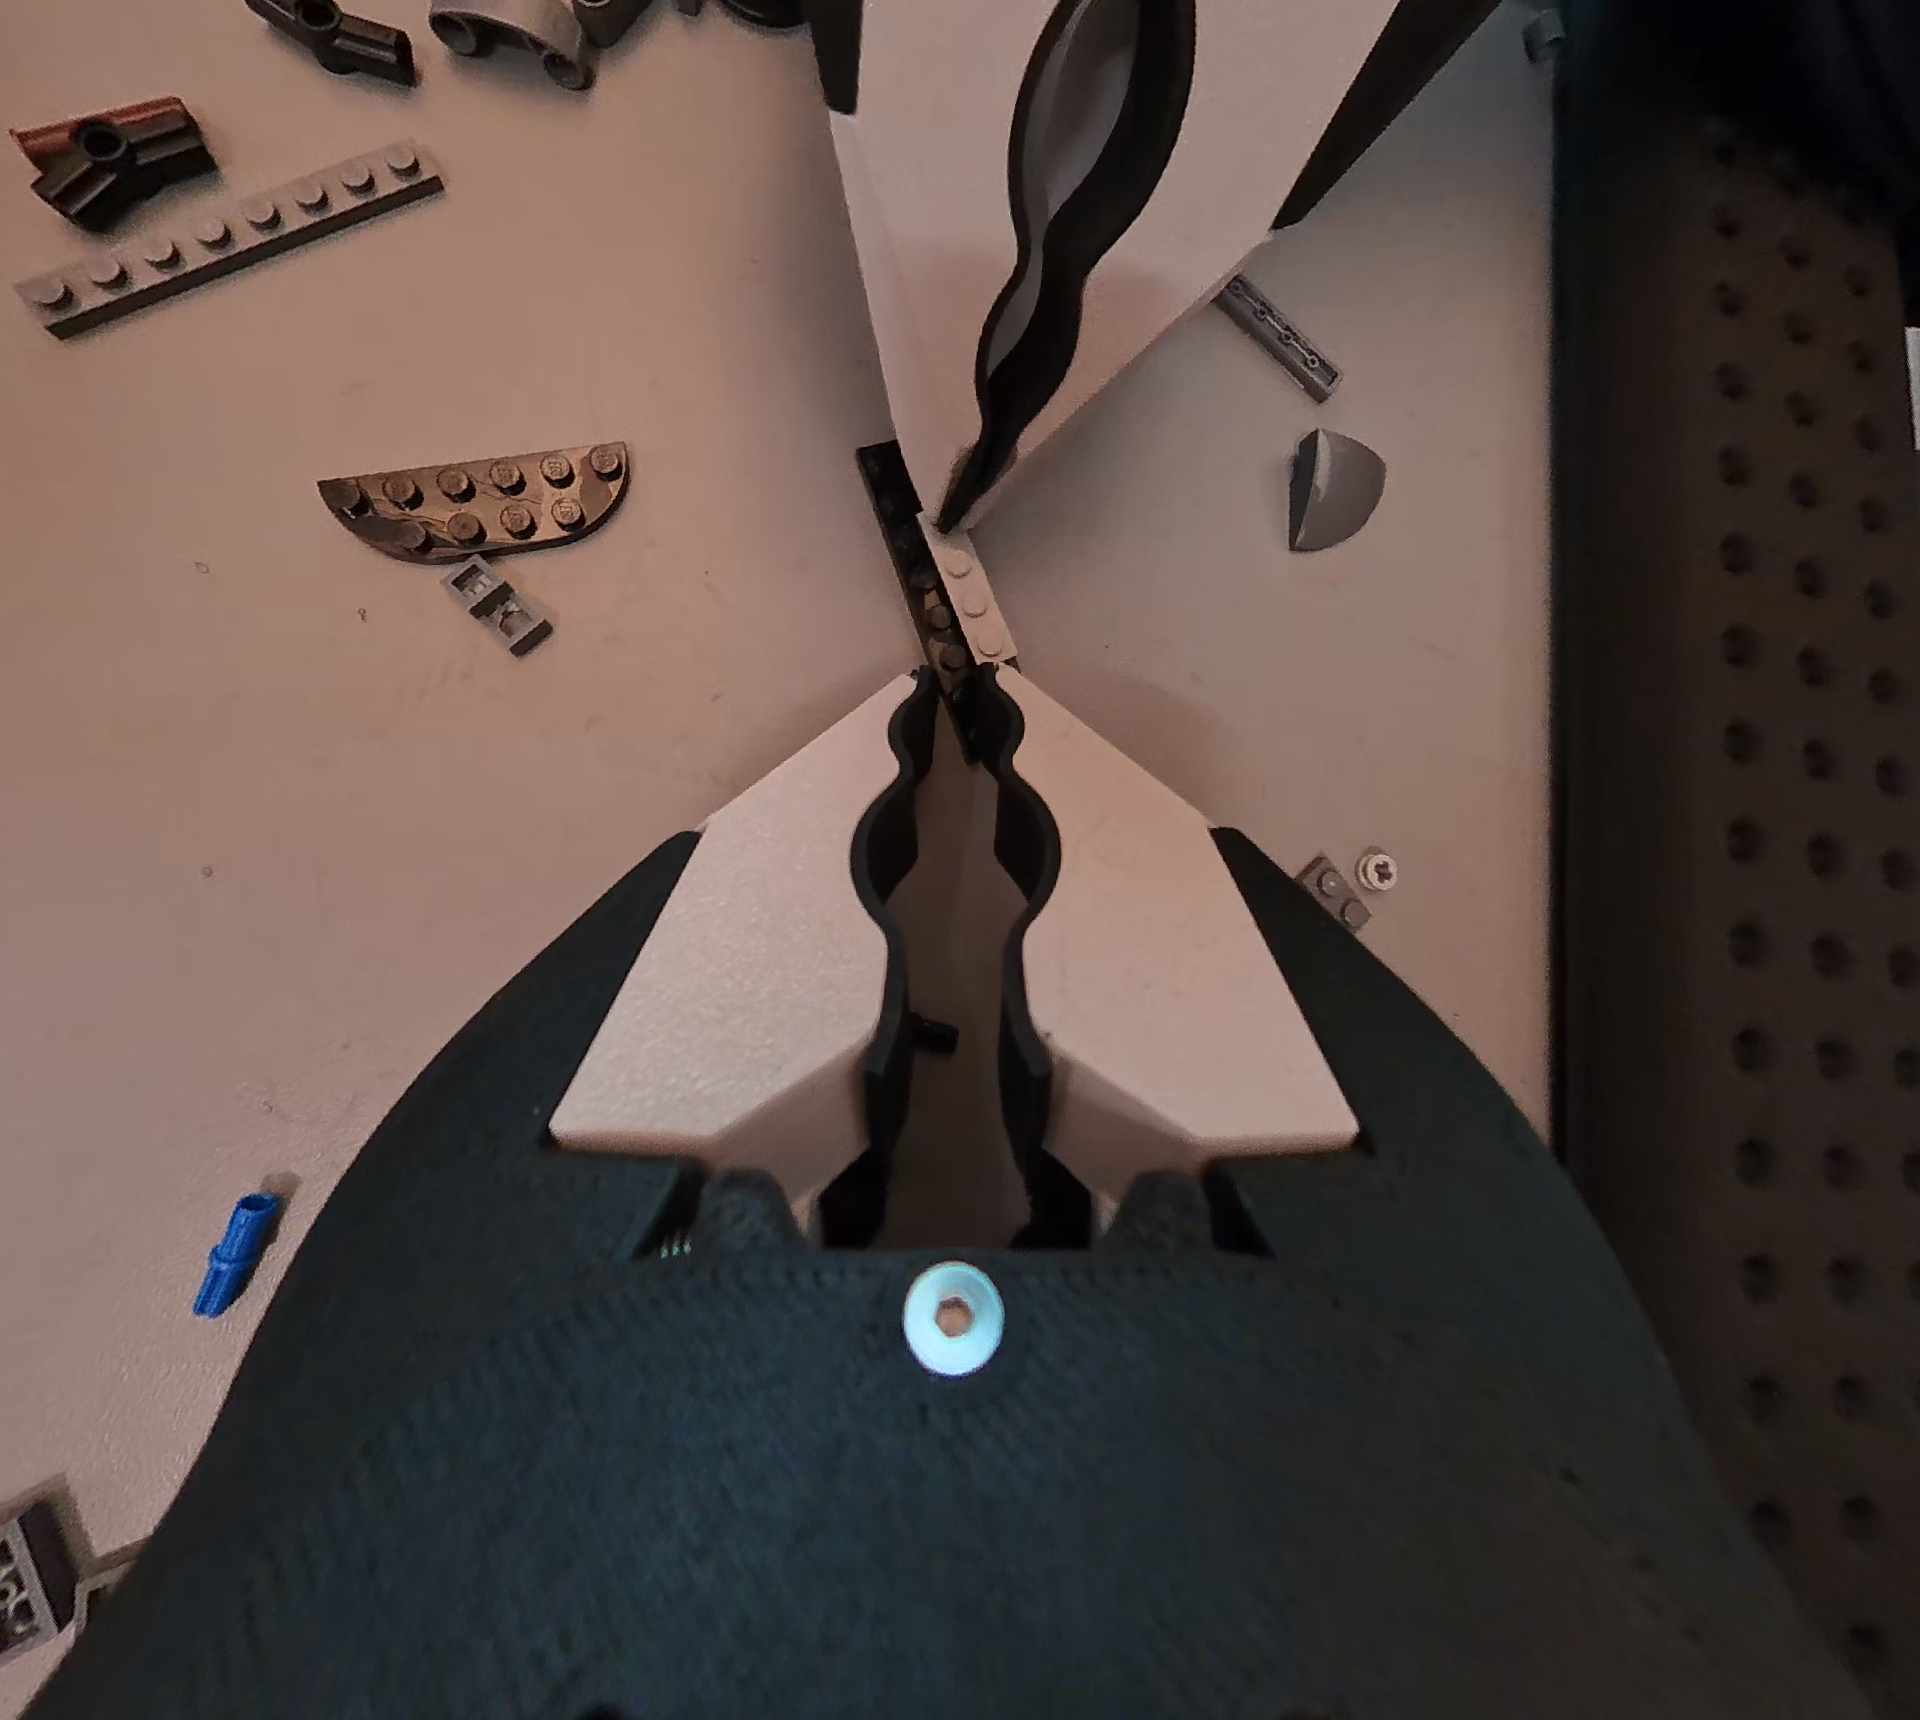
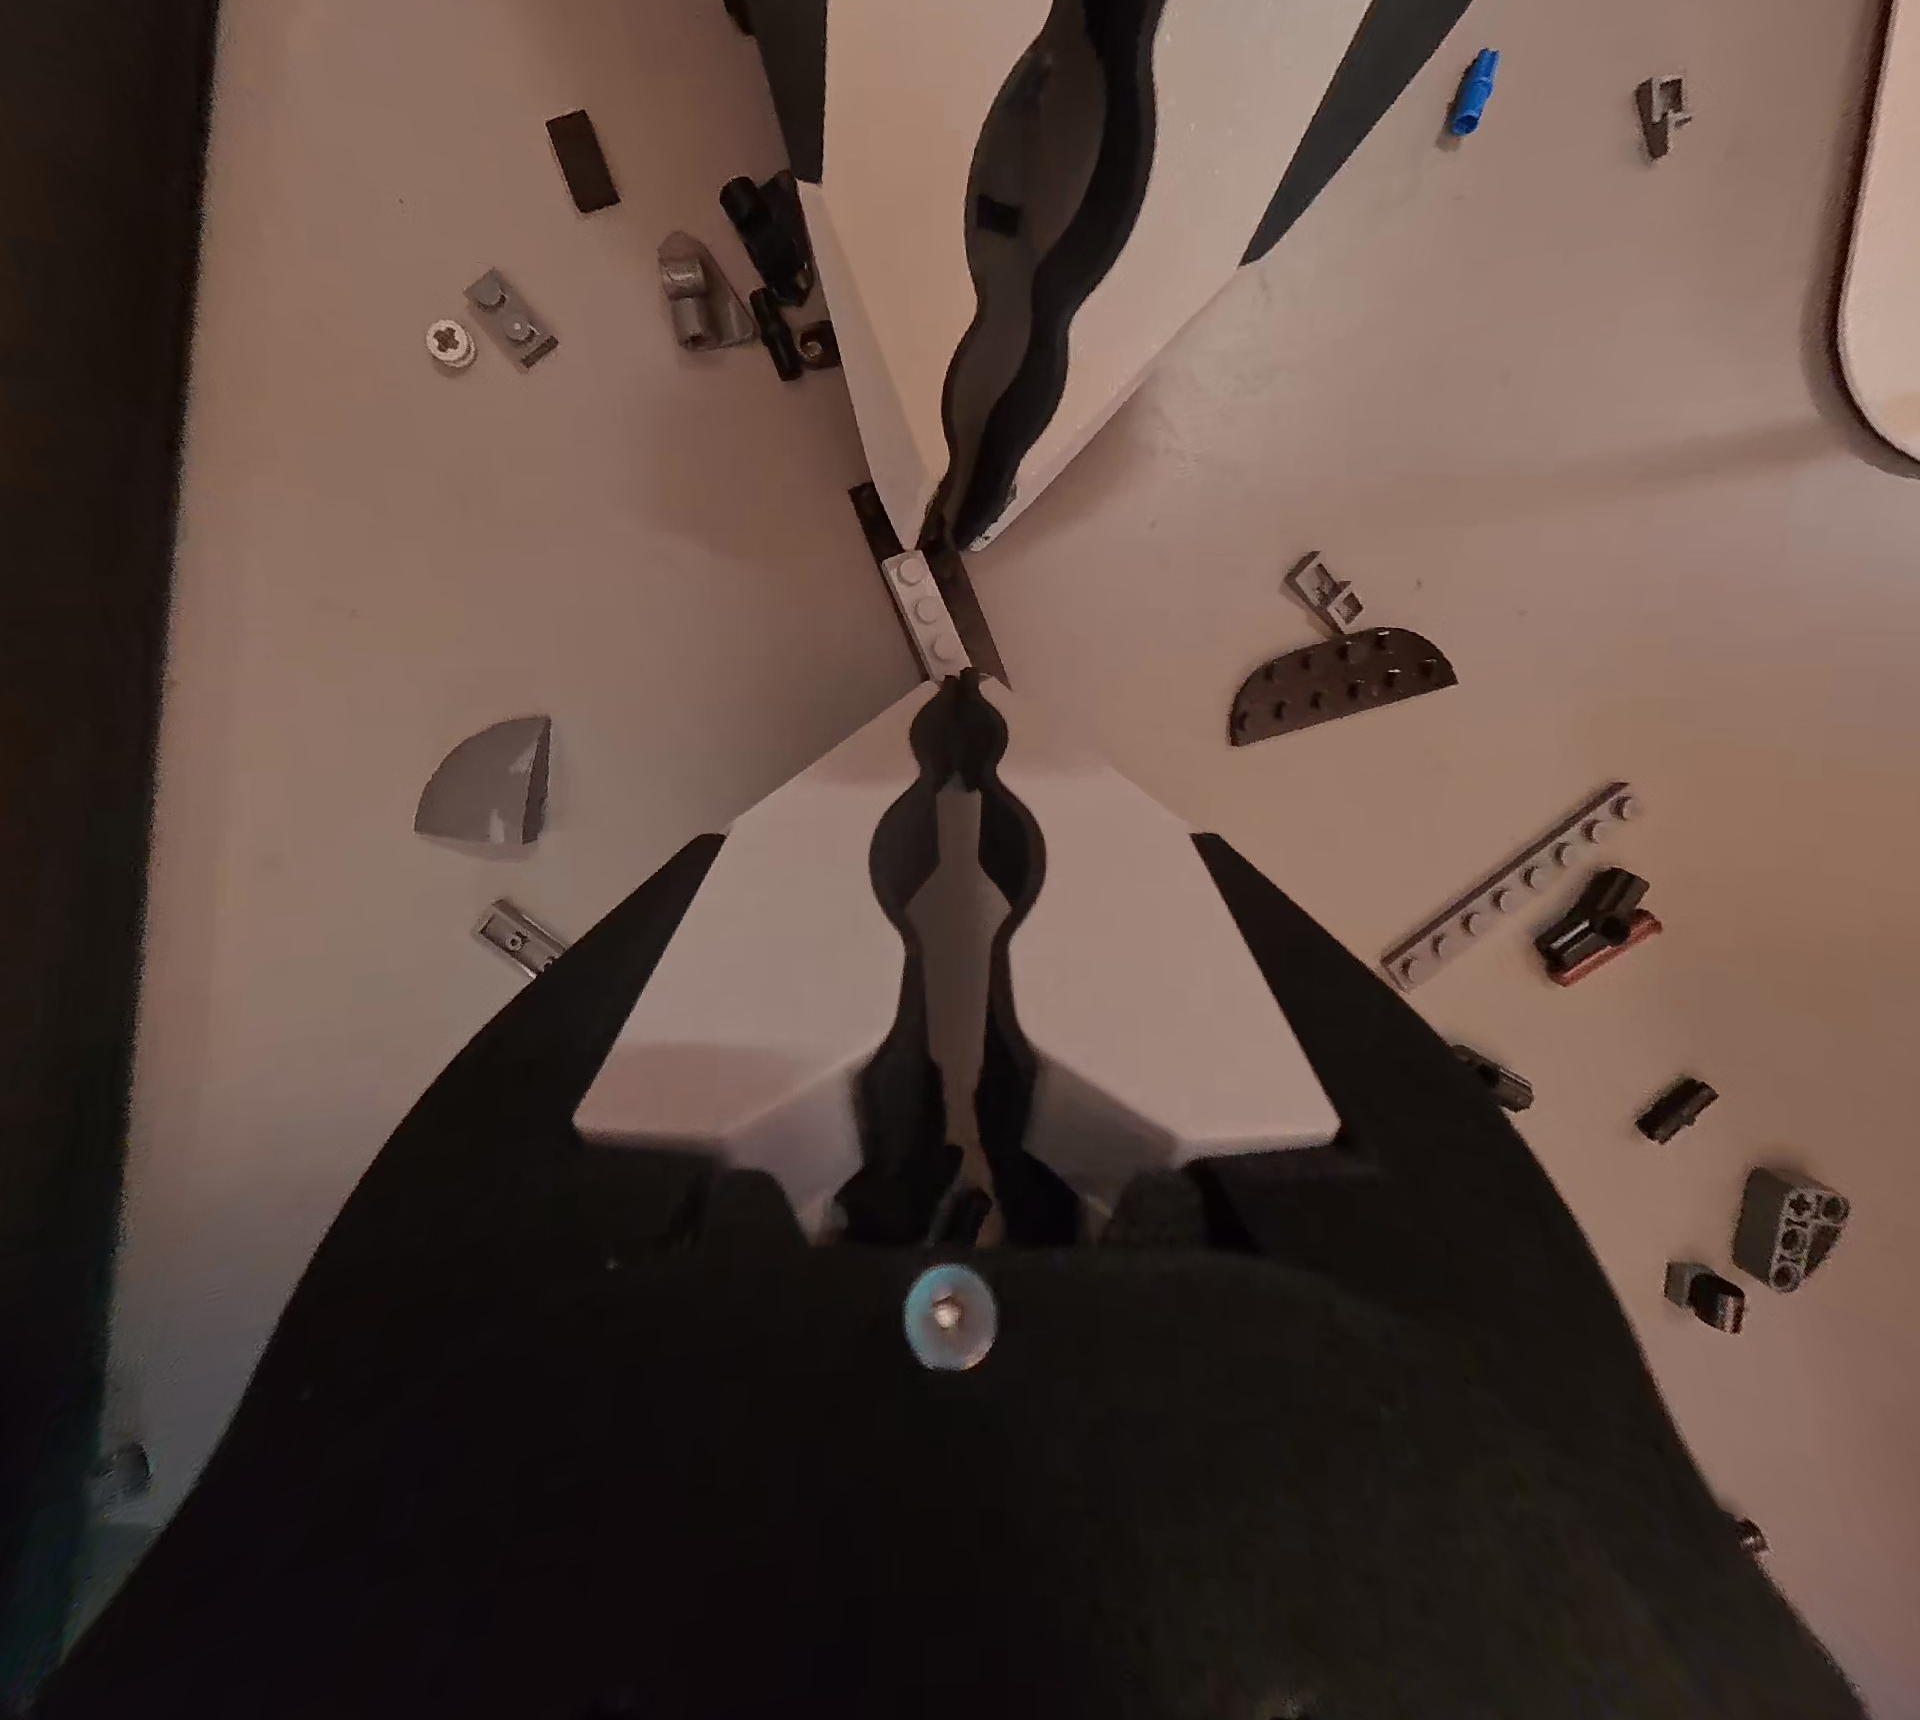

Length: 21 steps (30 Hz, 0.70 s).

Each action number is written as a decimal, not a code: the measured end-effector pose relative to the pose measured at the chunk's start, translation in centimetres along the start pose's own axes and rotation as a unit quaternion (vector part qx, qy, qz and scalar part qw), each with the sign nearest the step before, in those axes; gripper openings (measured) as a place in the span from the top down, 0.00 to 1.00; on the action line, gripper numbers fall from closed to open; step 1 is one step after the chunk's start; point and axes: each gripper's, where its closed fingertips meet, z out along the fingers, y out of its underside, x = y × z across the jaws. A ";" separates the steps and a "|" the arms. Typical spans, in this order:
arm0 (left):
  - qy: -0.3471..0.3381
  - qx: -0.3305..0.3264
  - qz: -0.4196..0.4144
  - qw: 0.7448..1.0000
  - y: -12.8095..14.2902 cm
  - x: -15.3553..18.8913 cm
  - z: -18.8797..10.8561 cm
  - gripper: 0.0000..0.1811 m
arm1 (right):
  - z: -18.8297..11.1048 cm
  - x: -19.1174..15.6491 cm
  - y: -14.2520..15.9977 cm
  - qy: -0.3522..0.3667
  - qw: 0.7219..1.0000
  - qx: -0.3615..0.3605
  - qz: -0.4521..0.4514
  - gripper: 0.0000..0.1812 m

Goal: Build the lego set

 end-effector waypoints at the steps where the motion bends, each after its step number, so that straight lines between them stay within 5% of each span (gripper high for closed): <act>1: 0.000 0.000 0.000 1.000 0.0 0.0 0.0 0.97 | 0.0 -0.1 0.0 -0.001 1.000 0.001 0.000 1.00; 21: -0.001 0.002 -0.007 1.000 0.0 -0.2 -0.1 0.98 | 0.0 -1.6 -0.1 -0.032 0.999 0.009 0.019 1.00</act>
